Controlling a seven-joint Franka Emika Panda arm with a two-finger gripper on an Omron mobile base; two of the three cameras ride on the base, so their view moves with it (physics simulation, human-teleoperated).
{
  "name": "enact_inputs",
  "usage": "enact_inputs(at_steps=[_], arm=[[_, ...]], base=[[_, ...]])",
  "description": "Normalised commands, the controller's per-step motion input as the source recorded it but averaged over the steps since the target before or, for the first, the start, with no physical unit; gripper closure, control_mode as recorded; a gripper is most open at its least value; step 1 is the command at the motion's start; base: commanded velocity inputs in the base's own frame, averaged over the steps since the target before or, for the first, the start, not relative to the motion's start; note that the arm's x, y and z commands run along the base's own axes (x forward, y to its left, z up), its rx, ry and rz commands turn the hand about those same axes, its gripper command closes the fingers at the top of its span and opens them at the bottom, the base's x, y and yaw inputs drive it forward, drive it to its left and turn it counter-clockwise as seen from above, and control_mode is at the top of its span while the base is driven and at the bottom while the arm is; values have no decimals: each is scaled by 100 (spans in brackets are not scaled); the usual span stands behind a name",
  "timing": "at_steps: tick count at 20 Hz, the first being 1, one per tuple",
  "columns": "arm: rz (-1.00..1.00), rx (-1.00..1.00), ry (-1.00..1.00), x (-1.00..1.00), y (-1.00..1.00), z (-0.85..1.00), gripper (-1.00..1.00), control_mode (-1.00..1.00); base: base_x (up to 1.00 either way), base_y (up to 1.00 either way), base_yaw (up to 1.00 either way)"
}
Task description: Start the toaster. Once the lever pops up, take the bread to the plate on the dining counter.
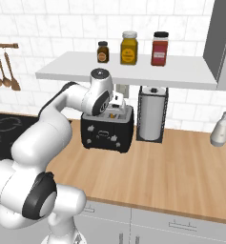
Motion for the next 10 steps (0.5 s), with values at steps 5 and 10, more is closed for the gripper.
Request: enact_inputs(at_steps=[5, 10], arm=[[0, 0, 0, 0, 0, 0, -100, -100], [0, 0, 0, 0, 0, 0, -100, -100]], base=[[0, 0, 0], [0, 0, 0]])
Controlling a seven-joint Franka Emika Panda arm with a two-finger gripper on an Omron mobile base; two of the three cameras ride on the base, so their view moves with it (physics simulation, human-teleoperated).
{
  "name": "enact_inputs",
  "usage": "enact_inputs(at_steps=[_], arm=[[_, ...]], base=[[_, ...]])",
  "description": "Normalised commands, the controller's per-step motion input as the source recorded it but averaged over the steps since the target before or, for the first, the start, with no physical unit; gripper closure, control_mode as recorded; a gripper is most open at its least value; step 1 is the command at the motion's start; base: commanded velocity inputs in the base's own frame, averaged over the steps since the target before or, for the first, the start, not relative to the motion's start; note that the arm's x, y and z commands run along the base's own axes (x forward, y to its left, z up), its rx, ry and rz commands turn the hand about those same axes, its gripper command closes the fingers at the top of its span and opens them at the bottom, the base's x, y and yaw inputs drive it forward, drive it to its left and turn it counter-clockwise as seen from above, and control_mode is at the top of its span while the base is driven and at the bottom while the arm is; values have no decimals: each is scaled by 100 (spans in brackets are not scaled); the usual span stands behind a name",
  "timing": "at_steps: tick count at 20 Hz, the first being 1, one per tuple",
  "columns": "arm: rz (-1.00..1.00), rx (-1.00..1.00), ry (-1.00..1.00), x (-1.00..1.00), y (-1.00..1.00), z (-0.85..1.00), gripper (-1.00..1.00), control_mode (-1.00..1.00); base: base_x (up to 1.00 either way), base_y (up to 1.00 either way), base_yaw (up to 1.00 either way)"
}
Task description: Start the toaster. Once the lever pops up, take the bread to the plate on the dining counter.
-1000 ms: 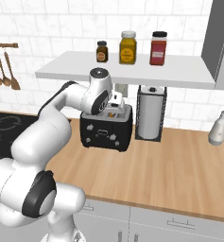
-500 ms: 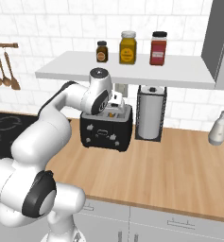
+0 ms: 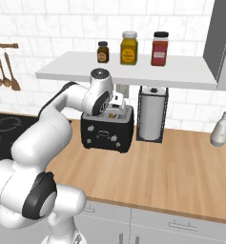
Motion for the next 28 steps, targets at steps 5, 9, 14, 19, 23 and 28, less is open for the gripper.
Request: enact_inputs(at_steps=[5, 9, 14, 19, 23, 28], arm=[[0, 0, 0, 0, 0, 0, -100, -100], [0, 0, 0, 0, 0, 0, -100, -100], [0, 0, 0, 0, 0, 0, -100, -100], [0, 0, 0, 0, 0, 0, -100, -100], [0, 0, 0, 0, 0, 0, -100, -100], [0, 0, 0, 0, 0, 0, -100, -100]], base=[[0, 0, 0], [0, 0, 0], [0, 0, 0], [0, 0, 0], [0, 0, 0], [0, 0, 0]])
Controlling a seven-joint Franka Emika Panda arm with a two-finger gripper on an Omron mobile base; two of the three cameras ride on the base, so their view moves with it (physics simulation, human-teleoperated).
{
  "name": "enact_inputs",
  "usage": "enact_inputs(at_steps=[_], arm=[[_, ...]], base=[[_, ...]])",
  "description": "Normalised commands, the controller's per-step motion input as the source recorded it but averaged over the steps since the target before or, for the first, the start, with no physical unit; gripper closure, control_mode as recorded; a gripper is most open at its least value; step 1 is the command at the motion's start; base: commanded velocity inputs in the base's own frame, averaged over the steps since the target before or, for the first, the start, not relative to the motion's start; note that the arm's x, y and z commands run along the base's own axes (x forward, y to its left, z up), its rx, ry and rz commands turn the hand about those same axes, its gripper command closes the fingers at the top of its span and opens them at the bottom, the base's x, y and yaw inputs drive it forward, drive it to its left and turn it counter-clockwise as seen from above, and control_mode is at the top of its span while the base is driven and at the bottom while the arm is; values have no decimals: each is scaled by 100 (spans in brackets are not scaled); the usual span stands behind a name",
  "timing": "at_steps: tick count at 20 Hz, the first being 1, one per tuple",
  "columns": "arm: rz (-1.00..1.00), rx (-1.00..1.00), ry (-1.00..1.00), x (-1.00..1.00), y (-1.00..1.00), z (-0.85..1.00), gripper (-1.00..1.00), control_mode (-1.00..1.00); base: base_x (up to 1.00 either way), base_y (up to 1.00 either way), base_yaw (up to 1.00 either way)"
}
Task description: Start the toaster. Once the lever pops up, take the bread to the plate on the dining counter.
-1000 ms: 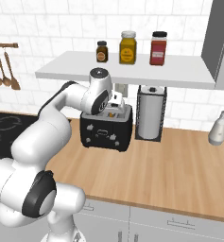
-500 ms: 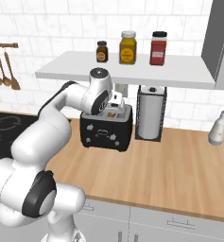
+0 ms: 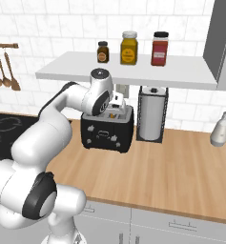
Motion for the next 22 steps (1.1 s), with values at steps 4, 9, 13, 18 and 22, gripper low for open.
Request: enact_inputs(at_steps=[4, 9, 13, 18, 22], arm=[[0, 0, 0, 0, 0, 0, -100, -100], [0, 0, 0, 0, 0, 0, -100, -100], [0, 0, 0, 0, 0, 0, -100, -100], [0, 0, 0, 0, 0, 0, -100, -100], [0, 0, 0, 0, 0, 0, -100, -100]], base=[[0, 0, 0], [0, 0, 0], [0, 0, 0], [0, 0, 0], [0, 0, 0]])
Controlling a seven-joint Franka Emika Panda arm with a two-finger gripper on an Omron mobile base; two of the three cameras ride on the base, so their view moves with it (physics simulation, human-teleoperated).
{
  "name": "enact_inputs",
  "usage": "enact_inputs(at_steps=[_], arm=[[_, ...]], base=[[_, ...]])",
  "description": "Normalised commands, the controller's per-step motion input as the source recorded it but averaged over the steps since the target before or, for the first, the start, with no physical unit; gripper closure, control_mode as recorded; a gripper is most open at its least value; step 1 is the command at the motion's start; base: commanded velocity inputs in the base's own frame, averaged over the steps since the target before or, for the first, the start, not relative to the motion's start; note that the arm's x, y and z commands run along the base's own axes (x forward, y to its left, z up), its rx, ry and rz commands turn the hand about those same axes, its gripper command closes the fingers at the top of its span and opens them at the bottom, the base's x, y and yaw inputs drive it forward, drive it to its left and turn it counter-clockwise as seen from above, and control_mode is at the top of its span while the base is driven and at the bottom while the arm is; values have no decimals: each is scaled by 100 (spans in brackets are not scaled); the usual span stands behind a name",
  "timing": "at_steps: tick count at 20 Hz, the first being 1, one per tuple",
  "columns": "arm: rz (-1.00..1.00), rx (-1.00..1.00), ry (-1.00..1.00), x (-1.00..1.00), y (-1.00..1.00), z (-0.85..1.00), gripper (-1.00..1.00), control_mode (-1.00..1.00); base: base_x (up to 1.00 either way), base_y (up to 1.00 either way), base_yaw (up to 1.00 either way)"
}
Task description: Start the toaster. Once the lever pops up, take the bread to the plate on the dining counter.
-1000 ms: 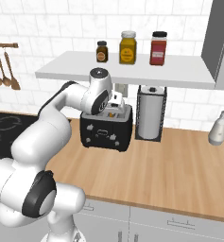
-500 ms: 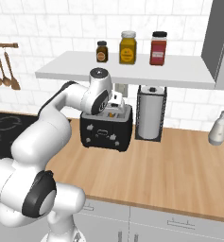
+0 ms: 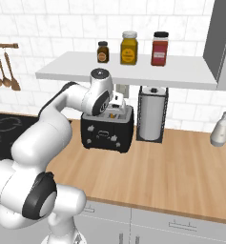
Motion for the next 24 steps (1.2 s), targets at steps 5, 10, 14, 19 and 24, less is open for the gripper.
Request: enact_inputs(at_steps=[5, 10, 14, 19, 24], arm=[[0, 0, 0, 0, 0, 0, -100, -100], [0, 0, 0, 0, 0, 0, -100, -100], [0, 0, 0, 0, 0, 0, -100, -100], [0, 0, 0, 0, 0, 0, -100, -100], [0, 0, 0, 0, 0, 0, -100, -100]], base=[[0, 0, 0], [0, 0, 0], [0, 0, 0], [0, 0, 0], [0, 0, 0]])
